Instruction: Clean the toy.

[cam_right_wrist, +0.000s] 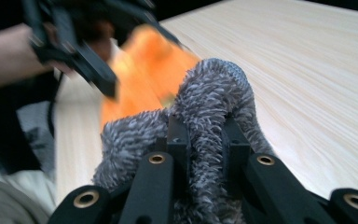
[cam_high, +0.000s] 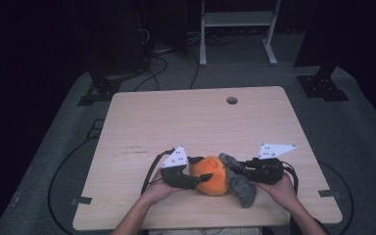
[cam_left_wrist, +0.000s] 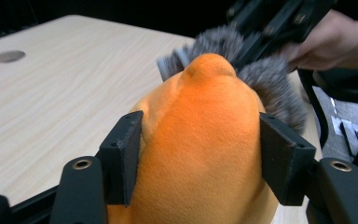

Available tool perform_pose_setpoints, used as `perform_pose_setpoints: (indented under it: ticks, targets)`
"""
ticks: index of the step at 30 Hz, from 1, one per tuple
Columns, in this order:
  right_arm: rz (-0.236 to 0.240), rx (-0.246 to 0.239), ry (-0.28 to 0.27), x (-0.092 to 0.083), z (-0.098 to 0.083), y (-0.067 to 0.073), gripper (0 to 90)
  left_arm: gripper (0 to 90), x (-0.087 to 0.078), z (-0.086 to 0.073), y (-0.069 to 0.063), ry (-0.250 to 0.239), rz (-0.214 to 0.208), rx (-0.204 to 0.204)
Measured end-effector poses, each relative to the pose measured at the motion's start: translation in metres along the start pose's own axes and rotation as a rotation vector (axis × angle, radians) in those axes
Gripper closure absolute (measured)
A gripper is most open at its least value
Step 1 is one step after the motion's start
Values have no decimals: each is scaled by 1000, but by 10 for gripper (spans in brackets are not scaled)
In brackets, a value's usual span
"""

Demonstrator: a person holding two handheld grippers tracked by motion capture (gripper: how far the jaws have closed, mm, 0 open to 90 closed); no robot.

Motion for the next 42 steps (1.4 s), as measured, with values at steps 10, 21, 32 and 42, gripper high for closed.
perform_pose_setpoints:
  ticks: [10, 21, 32, 42]
  targets:
    - [58, 5, -139, -8, 29, 20, 772, 351, 12, 11, -13, 79, 127, 1]
    - [54, 48, -105, 8, 21, 16, 774, 146, -7, 9, -2, 20, 59, 45]
    - [22, 48, -90, -5, 9, 6, 773, 127, 8, -15, 5, 52, -113, -70]
    - [-5, 79, -87, -12, 1, -6, 773, 83, 23, -14, 4, 88, -48, -72]
Point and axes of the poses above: each handheld gripper's, and its own axes: x roughly forward along the jaws, z roughly out of its top, y roughly to its left, the point moved 3 cm from there along x, roughly forward along the jaws, and after that the axes turned 8 degrees about -z, right-handed, at the moved point
